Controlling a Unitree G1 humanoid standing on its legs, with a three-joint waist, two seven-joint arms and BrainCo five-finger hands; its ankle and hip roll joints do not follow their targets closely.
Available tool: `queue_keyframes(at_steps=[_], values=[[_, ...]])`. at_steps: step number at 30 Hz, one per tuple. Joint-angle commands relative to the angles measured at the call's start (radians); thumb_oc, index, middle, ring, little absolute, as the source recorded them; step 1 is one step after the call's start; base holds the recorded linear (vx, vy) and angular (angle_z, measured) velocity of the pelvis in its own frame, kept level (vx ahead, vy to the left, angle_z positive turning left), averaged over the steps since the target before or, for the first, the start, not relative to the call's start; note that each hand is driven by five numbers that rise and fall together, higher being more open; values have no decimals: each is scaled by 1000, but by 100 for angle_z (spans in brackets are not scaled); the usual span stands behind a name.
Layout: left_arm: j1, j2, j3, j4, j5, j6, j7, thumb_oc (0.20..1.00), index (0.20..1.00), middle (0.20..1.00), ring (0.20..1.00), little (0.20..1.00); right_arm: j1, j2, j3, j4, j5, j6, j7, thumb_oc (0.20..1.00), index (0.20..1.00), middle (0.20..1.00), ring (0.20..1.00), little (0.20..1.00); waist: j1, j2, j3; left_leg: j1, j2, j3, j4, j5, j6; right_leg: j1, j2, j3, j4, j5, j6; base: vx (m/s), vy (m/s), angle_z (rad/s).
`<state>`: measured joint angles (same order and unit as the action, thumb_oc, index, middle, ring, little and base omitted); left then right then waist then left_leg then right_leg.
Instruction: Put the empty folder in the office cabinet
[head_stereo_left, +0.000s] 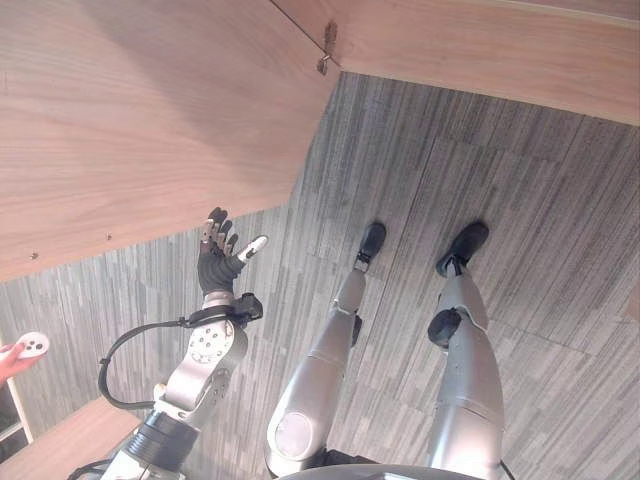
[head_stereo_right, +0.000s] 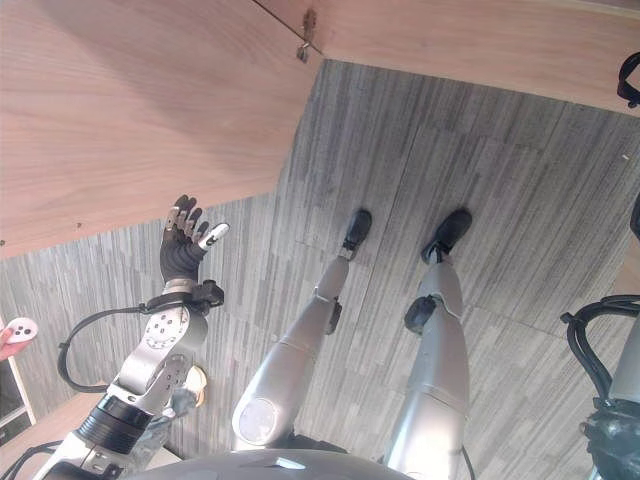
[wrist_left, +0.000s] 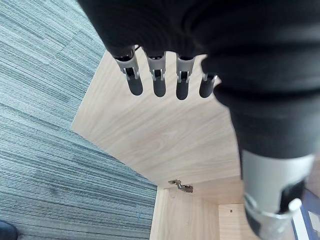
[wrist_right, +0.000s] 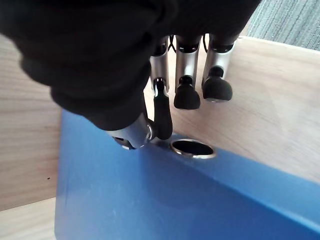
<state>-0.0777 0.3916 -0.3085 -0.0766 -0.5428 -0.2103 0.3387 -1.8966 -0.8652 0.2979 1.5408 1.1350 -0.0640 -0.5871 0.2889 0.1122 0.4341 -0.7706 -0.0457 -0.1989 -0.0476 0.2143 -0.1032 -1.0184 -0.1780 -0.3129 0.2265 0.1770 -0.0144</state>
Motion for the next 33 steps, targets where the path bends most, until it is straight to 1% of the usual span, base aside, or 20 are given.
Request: queue_keyframes(at_steps=[1, 4, 8, 11, 13, 18, 19, 21, 22, 25, 27, 32, 33], values=[[61, 64, -18, -21, -1, -48, 2, 1000, 1000, 1000, 1000, 1000, 112, 5, 115, -32, -48, -29, 10, 200, 200, 200, 200, 200, 2, 49, -73, 155, 103, 10, -40, -205, -91, 41, -29, 37, 98, -219, 153, 0, 0, 0], [61, 64, -20, -16, -1, -49, -2, 1000, 1000, 1000, 1000, 1000, 124, 8, 102, -30, -48, -32, 13, 200, 200, 200, 200, 200, 7, 53, -76, 155, 101, 6, -40, -205, -91, 39, -33, 37, 105, -223, 153, 0, 0, 0], [62, 69, -14, -15, 5, -49, -10, 1000, 1000, 1000, 1000, 1000, 138, 13, 93, -40, -42, -29, 40, 200, 200, 200, 200, 200, 16, 56, -80, 152, 100, 1, -40, -206, -93, 38, -35, 34, 111, -228, 154, 0, 0, 0], [74, 77, -4, -30, 5, -53, -35, 1000, 1000, 1000, 1000, 1000, 114, 33, 142, -71, -41, -20, 116, 200, 200, 200, 200, 200, 36, 53, -83, 142, 102, -4, -40, -200, -97, 11, -37, 33, 134, -233, 153, -13, -25, 2], [80, 80, -3, -38, 3, -57, -48, 1000, 1000, 1000, 1000, 1000, 102, 50, 179, -88, -47, -18, 150, 200, 200, 200, 200, 200, 42, 51, -85, 136, 103, -4, -40, -198, -98, -3, -38, 35, 144, -237, 151, -11, -19, 2], [88, 92, 0, -49, -1, -56, -66, 1000, 1000, 1000, 1000, 1000, 77, 70, 233, -109, -54, -13, 190, 200, 200, 200, 200, 200, 50, 50, -88, 131, 105, -2, -40, -195, -100, -20, -36, 38, 158, -240, 150, 1, -3, 1], [92, 113, 3, -51, 5, -55, -77, 1000, 1000, 1000, 1000, 1000, 56, 90, 279, -131, -52, -17, 229, 200, 200, 200, 200, 200, 57, 46, -93, 130, 107, -2, -40, -193, -104, -24, -35, 36, 160, -242, 150, 0, 0, 0], [92, 111, 4, -51, 4, -56, -78, 1000, 1000, 1000, 1000, 1000, 53, 92, 283, -128, -51, -17, 231, 200, 200, 200, 200, 200, 57, 47, -93, 130, 107, -2, -40, -193, -105, -25, -35, 36, 159, -242, 150, 0, 0, 0], [90, 123, 3, -50, 4, -53, -85, 1000, 1000, 1000, 1000, 1000, 41, 114, 311, -145, -49, -16, 248, 200, 200, 200, 200, 200, 59, 47, -95, 131, 109, -1, -40, -194, -107, -25, -33, 37, 160, -243, 150, 0, 0, 0], [88, 126, 4, -48, 2, -51, -88, 1000, 1000, 1000, 1000, 1000, 39, 131, 323, -155, -41, -22, 258, 200, 200, 200, 200, 200, 56, 47, -96, 134, 111, 0, -40, -194, -108, -29, -32, 39, 168, -245, 150, 0, 0, 0], [84, 136, 5, -44, 3, -45, -93, 1000, 1000, 1000, 1000, 1000, 30, 160, 334, -173, -29, -37, 267, 200, 200, 200, 200, 200, 52, 47, -96, 135, 114, -3, -40, -194, -111, -30, -30, 36, 174, -249, 150, 0, 0, 0], [84, 136, 9, -41, 0, -40, -92, 1000, 1000, 1000, 1000, 1000, 34, 174, 324, -160, -21, -40, 262, 200, 200, 200, 200, 200, 46, 45, -95, 135, 117, -3, -40, -195, -112, -29, -29, 35, 174, -250, 151, 0, 0, 0], [82, 137, 10, -39, -1, -39, -91, 1000, 1000, 1000, 1000, 1000, 34, 176, 317, -149, -23, -37, 259, 216, 216, 216, 216, 216, 44, 44, -93, 135, 117, -3, -40, -195, -112, -28, -29, 34, 174, -250, 150, 0, 0, 0]])
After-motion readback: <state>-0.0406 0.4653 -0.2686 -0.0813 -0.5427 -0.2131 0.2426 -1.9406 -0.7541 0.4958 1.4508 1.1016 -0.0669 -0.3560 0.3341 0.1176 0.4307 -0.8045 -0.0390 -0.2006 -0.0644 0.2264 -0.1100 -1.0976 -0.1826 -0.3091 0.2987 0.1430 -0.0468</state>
